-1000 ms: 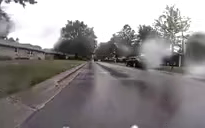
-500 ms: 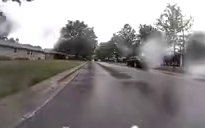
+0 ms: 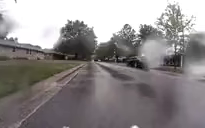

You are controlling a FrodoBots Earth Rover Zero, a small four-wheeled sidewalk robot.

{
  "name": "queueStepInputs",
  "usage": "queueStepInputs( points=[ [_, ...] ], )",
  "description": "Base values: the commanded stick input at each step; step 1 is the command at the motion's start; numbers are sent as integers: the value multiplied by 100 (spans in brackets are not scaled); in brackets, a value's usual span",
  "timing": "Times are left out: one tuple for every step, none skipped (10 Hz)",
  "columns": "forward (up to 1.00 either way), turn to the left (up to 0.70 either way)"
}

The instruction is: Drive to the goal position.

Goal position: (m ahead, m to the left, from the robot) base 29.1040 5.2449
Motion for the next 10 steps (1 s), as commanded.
queueStepInputs(
  points=[
    [50,-1],
    [50,-1],
    [50,-1],
    [50,-1],
    [50,-1],
    [50,-1],
    [50,-1],
    [50,-1],
    [50,-1],
    [50,-1]
  ],
)
